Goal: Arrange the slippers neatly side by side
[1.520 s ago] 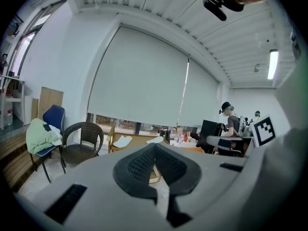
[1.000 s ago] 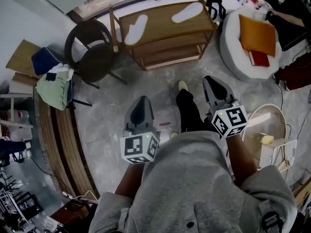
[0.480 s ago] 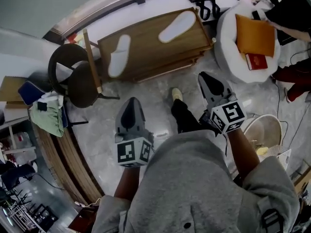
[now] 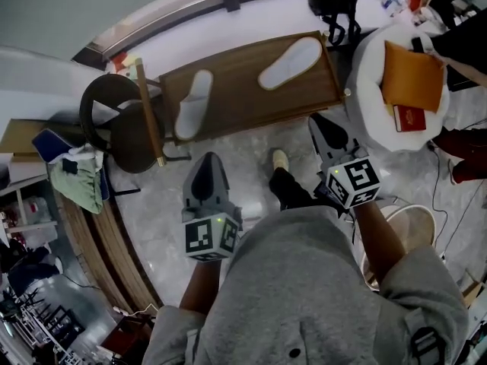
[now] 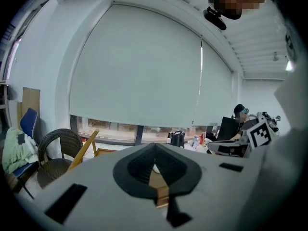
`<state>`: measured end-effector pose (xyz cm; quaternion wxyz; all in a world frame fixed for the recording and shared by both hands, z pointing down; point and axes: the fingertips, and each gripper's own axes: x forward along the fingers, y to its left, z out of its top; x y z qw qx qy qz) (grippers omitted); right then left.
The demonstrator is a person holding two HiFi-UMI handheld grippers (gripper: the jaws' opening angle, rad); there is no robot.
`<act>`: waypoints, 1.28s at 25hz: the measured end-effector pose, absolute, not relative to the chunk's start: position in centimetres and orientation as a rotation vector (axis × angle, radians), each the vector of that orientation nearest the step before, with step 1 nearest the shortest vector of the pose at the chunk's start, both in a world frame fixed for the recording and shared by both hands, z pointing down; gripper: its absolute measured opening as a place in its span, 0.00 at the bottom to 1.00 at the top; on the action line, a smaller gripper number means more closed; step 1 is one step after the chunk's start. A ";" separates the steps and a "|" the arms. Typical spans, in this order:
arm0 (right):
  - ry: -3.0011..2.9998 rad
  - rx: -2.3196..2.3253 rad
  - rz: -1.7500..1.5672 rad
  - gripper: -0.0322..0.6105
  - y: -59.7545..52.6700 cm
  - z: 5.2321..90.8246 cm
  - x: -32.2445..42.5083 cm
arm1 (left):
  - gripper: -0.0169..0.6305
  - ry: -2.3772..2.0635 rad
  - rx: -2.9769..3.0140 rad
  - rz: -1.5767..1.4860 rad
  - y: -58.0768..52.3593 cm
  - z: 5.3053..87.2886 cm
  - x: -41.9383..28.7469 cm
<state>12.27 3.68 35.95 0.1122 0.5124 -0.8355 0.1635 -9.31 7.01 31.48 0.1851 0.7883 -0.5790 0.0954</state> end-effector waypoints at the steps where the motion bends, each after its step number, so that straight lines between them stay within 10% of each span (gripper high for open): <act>1: -2.459 1.498 0.485 0.11 3.1 35.9 12.4 | 0.05 -1.637 2.216 0.272 6.5 31.4 -9.1; 32: -2.373 1.580 0.763 0.11 -7.6 42.0 17.7 | 0.05 -1.733 2.118 0.284 -1.2 31.6 -5.6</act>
